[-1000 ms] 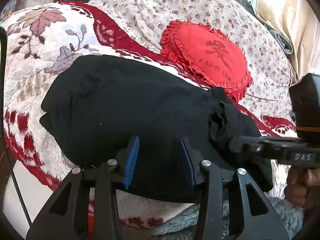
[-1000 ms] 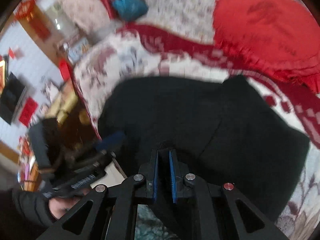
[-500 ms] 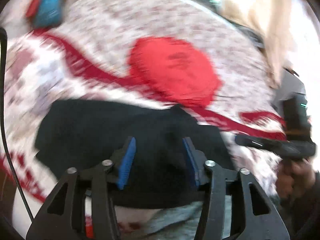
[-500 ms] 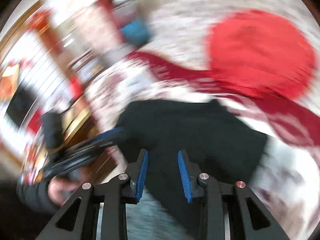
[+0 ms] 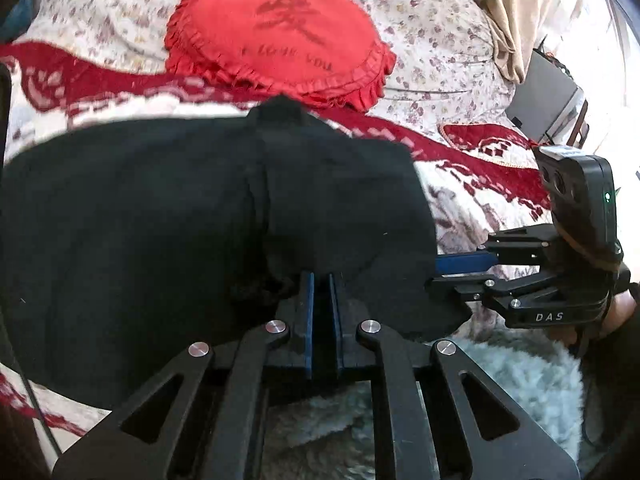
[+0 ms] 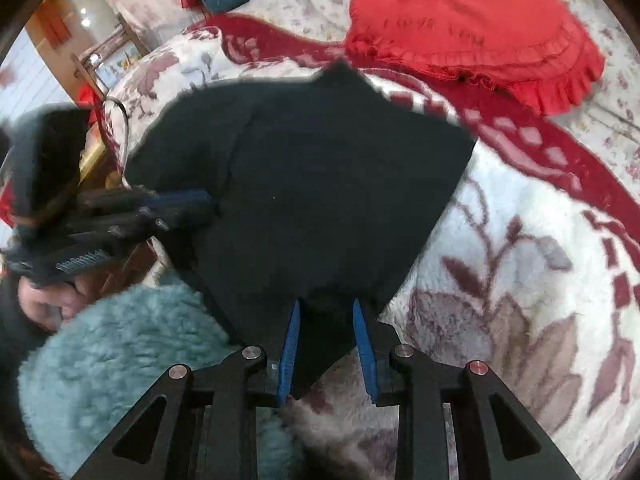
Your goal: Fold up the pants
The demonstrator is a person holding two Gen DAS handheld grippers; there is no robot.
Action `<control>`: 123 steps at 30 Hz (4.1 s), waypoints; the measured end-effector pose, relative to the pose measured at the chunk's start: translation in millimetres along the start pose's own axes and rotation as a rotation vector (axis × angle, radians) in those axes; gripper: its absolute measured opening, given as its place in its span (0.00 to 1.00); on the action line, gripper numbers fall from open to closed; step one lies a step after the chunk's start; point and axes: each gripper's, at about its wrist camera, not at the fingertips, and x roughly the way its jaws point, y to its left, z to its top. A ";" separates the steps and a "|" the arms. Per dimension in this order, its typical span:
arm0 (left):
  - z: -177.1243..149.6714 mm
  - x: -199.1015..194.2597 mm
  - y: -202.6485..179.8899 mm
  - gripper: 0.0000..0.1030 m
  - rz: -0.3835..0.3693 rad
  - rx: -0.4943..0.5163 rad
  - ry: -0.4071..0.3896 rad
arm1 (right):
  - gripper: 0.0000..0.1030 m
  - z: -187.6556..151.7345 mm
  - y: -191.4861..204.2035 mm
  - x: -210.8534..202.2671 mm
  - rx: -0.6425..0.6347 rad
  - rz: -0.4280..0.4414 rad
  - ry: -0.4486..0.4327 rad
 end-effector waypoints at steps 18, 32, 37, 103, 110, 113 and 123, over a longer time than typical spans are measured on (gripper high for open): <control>45.6 40.4 9.3 0.15 0.070 -0.092 0.020 | 0.33 57.1 -26.7 6.7 0.131 -0.141 -0.162; 21.5 -67.3 51.5 0.60 0.035 -0.264 -0.161 | 0.37 54.1 -15.9 -13.2 0.237 -0.131 -0.205; -45.0 -126.4 126.5 0.67 -0.014 -0.571 -0.287 | 0.37 37.3 12.4 -58.6 0.135 -0.236 -0.377; 26.0 -58.2 -19.3 0.16 0.051 0.299 -0.334 | 0.37 19.8 -35.0 -55.5 0.386 -0.335 -0.303; 19.4 -7.9 -79.8 0.16 -0.127 0.526 -0.130 | 0.37 11.6 -51.9 -60.2 0.457 -0.349 -0.288; 19.2 19.3 -77.6 0.22 -0.162 0.525 0.053 | 0.37 9.6 -55.3 -63.2 0.469 -0.343 -0.296; 24.0 -53.3 -18.2 0.57 -0.475 0.144 -0.035 | 0.37 17.1 -40.7 -78.7 0.392 -0.254 -0.403</control>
